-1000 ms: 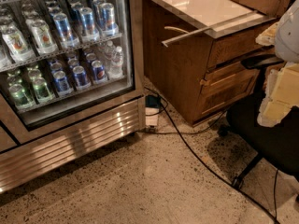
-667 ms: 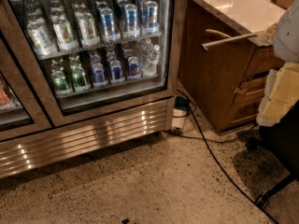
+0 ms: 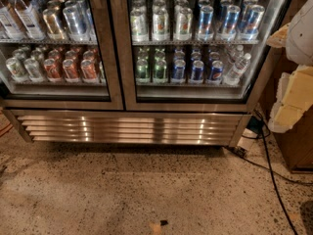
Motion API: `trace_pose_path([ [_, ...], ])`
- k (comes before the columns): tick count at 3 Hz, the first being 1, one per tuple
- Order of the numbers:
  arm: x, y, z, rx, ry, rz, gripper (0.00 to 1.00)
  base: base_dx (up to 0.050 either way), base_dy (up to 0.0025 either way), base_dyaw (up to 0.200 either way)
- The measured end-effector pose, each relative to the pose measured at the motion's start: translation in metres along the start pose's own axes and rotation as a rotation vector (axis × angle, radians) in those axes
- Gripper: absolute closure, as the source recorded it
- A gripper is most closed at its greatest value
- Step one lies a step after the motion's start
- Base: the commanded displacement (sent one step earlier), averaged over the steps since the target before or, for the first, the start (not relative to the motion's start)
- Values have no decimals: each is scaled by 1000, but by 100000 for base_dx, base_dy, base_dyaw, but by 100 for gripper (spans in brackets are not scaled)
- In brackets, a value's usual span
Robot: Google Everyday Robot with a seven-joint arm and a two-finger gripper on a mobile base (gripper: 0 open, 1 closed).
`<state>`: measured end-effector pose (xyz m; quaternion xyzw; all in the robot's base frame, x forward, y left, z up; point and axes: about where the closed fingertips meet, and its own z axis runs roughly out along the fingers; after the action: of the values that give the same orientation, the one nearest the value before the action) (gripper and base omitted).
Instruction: Open right fridge door
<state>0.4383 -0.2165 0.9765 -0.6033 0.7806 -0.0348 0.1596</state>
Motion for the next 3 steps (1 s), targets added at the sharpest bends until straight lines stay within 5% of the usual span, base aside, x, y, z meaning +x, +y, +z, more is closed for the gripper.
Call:
trace_pose_path([
  [1, 0, 0, 0, 0, 0, 0, 0, 3985, 245, 11894],
  [3, 0, 0, 0, 0, 0, 0, 0, 4925, 0, 13],
])
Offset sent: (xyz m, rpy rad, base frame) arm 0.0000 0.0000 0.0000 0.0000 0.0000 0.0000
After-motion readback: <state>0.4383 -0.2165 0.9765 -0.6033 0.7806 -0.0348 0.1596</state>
